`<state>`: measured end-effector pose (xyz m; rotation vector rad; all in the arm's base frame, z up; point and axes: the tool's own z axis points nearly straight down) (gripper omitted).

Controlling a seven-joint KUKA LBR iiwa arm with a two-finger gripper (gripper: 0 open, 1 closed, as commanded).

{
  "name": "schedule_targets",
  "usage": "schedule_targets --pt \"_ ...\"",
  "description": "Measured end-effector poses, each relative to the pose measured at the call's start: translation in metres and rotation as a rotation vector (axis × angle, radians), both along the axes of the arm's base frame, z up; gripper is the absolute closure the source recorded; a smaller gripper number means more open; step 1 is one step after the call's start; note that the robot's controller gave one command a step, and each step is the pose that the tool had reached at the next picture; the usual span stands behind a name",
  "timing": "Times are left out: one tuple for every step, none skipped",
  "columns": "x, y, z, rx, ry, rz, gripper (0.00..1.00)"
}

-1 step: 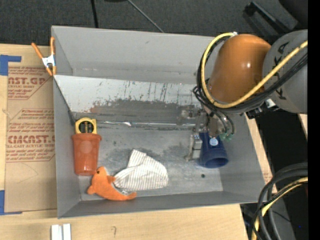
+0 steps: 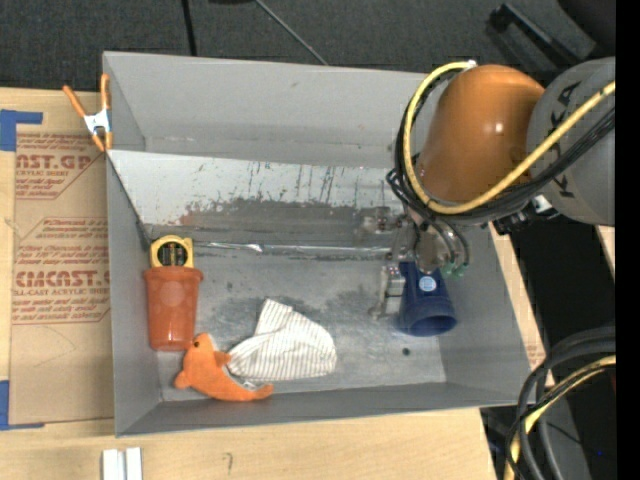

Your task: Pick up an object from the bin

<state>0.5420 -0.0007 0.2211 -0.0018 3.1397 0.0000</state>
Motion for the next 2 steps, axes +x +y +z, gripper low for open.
schedule_targets --pt "-0.006 0.021 -0.046 0.0 -0.003 0.102 0.0" --pt "-0.032 0.067 -0.067 0.001 0.002 0.075 0.0"
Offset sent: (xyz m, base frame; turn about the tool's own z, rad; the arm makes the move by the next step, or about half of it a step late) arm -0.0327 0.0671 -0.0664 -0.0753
